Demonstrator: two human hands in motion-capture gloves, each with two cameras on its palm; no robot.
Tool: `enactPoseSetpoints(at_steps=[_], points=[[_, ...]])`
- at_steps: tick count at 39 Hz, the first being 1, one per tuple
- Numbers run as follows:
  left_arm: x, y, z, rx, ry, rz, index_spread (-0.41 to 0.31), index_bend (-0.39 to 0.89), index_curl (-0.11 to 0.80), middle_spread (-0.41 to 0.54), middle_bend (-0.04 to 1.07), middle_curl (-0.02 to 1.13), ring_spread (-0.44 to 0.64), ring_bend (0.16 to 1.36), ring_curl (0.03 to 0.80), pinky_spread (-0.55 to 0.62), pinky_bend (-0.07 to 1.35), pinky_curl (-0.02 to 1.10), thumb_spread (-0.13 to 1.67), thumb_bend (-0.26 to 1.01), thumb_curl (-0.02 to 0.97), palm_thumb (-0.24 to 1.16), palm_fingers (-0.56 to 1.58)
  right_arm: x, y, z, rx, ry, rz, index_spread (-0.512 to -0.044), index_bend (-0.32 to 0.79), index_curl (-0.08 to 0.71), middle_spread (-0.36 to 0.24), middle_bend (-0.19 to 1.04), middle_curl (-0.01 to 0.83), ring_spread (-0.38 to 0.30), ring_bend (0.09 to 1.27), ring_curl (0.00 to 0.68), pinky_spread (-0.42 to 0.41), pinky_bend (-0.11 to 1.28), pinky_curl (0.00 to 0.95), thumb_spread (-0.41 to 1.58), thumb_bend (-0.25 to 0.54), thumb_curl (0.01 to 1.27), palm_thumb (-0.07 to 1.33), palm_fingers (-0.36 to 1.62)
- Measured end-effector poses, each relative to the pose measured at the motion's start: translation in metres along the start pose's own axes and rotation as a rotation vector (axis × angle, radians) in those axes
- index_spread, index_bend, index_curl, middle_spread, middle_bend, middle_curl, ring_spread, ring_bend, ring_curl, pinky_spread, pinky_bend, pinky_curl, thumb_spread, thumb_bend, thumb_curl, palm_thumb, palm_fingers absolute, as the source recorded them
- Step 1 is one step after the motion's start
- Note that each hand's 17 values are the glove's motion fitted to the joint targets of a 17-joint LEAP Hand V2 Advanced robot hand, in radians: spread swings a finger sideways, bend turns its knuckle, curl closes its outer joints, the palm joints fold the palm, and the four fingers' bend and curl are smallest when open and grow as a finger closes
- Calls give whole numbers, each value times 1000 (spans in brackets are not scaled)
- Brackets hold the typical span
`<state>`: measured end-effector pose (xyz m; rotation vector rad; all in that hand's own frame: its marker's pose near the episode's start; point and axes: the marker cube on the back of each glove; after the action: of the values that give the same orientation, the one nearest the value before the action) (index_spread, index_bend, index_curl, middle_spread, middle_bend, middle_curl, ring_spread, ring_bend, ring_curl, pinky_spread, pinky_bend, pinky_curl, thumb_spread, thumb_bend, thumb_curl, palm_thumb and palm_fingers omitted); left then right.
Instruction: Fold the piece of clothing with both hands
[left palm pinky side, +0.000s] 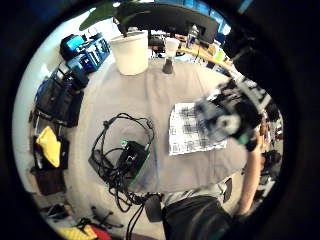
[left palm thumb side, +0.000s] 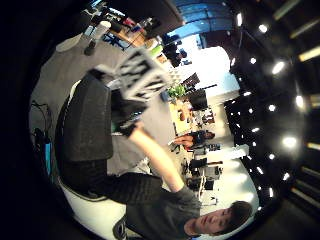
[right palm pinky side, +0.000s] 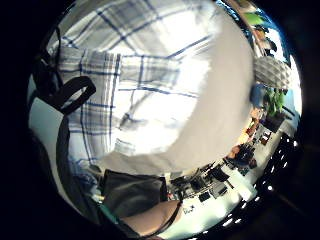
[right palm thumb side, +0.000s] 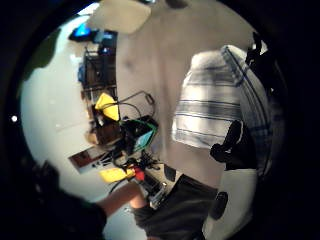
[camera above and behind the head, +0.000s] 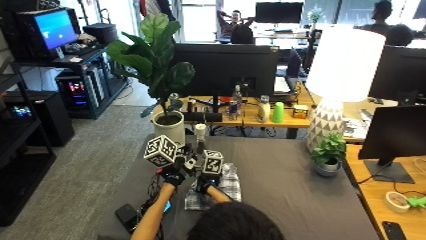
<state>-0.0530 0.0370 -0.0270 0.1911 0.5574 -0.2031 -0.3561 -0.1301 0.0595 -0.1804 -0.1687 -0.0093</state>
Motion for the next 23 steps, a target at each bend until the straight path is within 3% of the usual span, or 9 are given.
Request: enactPoseSetpoints(at_steps=[4,9,12,16,23], points=[[-5,7,-10,21,24,0,-71,168,347,48,165,314,77,571,342,62,448,359,1414,18,226,221,478,-46,-10,57,-129,-28,-35,-216,51,224,-165,466,552,-237,767,511,-241,813,532,415,-25,665,1055,1154],[-14,8,-8,9,27,-24,-74,159,349,38,161,317,62,564,344,40,435,362,1423,14,227,232,492,-58,-5,74,-106,-114,-77,-205,-8,183,-149,423,541,-243,787,513,-253,857,535,417,-35,679,1034,1060],[-14,9,-5,-3,39,-36,-74,158,350,35,158,317,58,560,345,34,434,365,1426,11,227,236,501,-57,1,61,-78,-265,-141,-199,-50,145,-117,349,518,-227,819,518,-258,914,537,619,-72,652,893,1032],[-11,9,-1,-19,41,-40,-75,154,350,33,156,315,54,558,344,29,427,367,1428,6,227,239,506,-37,4,31,16,-345,-158,-195,-36,111,-92,319,502,-197,822,502,-254,895,519,827,-36,616,835,1006],[-5,5,9,-74,-24,-57,-75,155,352,37,152,309,50,553,343,18,416,369,1431,-3,227,244,512,40,26,-48,201,-145,-32,-193,48,116,-67,324,494,-164,752,473,-216,781,479,1048,-4,573,836,1003]])
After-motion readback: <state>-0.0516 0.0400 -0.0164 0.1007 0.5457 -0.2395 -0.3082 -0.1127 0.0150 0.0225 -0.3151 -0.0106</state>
